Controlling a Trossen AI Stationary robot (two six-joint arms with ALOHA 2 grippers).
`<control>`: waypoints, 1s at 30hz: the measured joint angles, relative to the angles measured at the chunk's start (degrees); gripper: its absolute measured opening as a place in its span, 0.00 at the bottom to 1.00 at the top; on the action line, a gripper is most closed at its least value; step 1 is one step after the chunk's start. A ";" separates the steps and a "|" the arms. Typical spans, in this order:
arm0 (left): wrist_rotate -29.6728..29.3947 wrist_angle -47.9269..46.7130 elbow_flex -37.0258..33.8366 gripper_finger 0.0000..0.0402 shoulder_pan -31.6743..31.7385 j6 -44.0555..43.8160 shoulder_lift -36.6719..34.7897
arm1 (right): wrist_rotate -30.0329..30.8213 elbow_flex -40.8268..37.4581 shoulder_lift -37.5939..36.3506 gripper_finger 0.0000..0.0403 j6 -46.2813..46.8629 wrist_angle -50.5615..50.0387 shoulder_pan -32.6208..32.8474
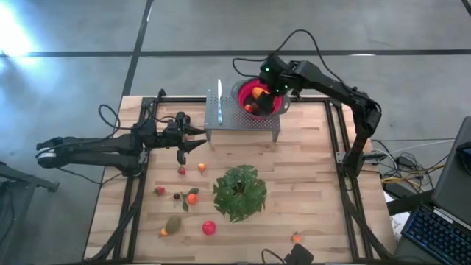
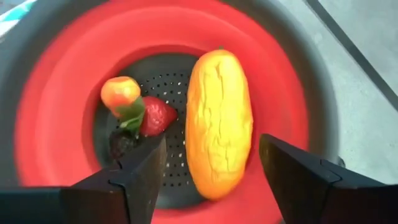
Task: Pick & Place Fruit
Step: Put the orange pear into the red strainer bowl on the shelf
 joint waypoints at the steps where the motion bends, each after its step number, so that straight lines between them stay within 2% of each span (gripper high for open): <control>1: -0.01 -0.01 0.00 0.42 0.00 0.00 0.00 | 0.03 1.21 0.00 0.64 0.03 -1.56 0.30; 8: 0.00 0.00 0.00 0.42 0.01 0.00 0.00 | 0.14 9.07 -0.02 0.60 2.39 -13.80 6.12; 14: 0.00 0.00 0.00 0.42 -0.01 0.00 0.00 | 1.95 10.85 -0.22 0.55 7.74 -24.44 14.39; 21: 0.00 0.00 0.00 0.42 -0.01 0.00 0.00 | 3.08 8.21 -2.25 0.56 14.25 -25.90 26.09; 30: 0.00 -0.02 0.00 0.42 -0.01 -0.09 0.00 | 4.66 1.04 -5.98 0.60 28.67 -25.99 42.54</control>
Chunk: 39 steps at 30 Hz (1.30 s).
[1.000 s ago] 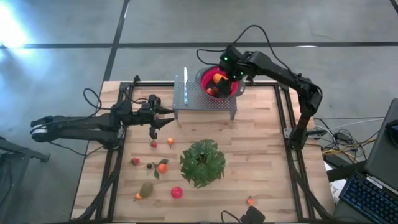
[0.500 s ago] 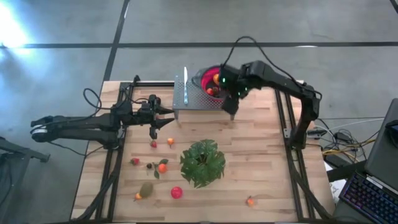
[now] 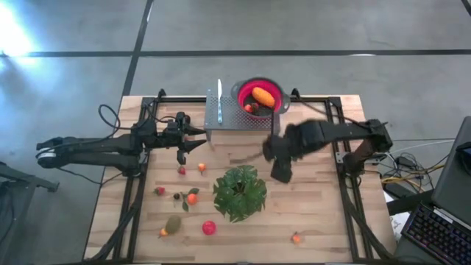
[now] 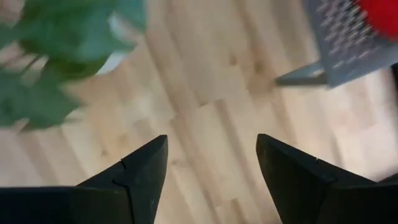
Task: Pick & Place Fruit
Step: Put the orange pear into the red strainer bowl on the shelf
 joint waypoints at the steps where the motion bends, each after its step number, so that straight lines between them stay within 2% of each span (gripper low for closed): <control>1: 0.00 0.02 0.00 0.42 0.00 -0.11 0.00 | 0.10 -0.93 -0.33 0.60 1.93 0.01 1.67; 15: 0.00 0.02 0.00 0.42 0.00 -0.28 0.00 | 1.45 -10.90 -1.05 0.55 29.57 2.81 22.87; 22: 0.00 0.02 0.00 0.42 0.00 -0.32 0.00 | 1.45 -13.85 -0.64 0.57 43.04 7.92 30.74; 31: 0.00 0.00 0.00 0.42 0.00 -0.33 0.00 | 1.13 -16.20 2.69 0.63 51.24 14.50 37.04; 39: 0.00 0.00 0.00 0.42 0.00 -0.37 0.00 | -1.08 -16.20 6.44 0.62 59.09 16.12 38.59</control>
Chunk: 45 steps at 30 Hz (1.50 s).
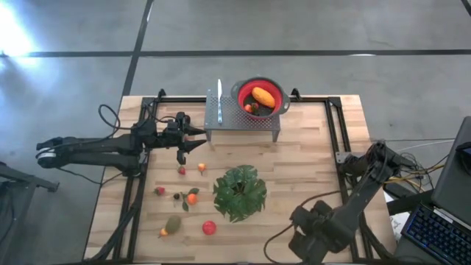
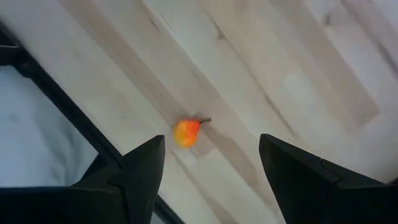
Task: Pick & Place Fruit
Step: Put the orange pear into the red strainer bowl on the shelf
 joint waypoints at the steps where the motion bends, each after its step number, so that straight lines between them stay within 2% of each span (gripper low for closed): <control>1: 0.00 0.00 0.00 0.42 0.01 0.00 0.00 | -0.62 0.01 0.46 0.62 1.06 0.01 -0.01; 8: 0.00 -0.04 -0.89 0.42 0.02 -0.02 0.00 | -5.20 0.02 4.36 0.59 6.26 3.32 -0.01; 19: 0.00 0.00 -0.95 0.42 0.00 1.24 0.00 | -5.78 0.04 10.53 0.68 11.06 8.57 0.08; 26: 0.00 0.00 -0.96 0.42 0.00 3.22 0.00 | -8.26 0.04 14.07 0.69 15.23 8.88 0.08; 45: 0.00 0.02 -0.96 0.42 0.00 3.30 0.00 | -8.16 -0.17 19.74 0.57 15.48 9.89 0.06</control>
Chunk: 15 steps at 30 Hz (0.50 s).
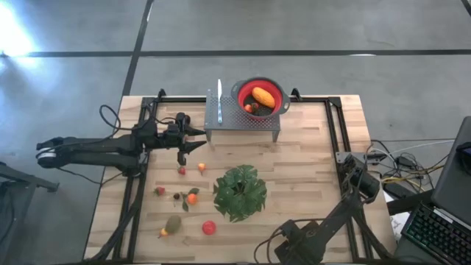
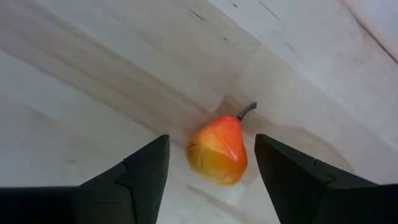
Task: Pick & Place Fruit
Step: Put the orange pear into the red strainer bowl on the shelf
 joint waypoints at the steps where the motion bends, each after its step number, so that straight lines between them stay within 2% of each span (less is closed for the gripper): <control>1: 0.00 0.00 0.00 0.42 0.01 0.00 0.00 | 0.00 0.00 0.07 0.56 -0.10 0.00 0.00; 15: 0.00 0.02 0.00 0.42 0.00 0.00 0.00 | 0.00 -0.11 0.09 0.40 -1.00 -0.01 0.00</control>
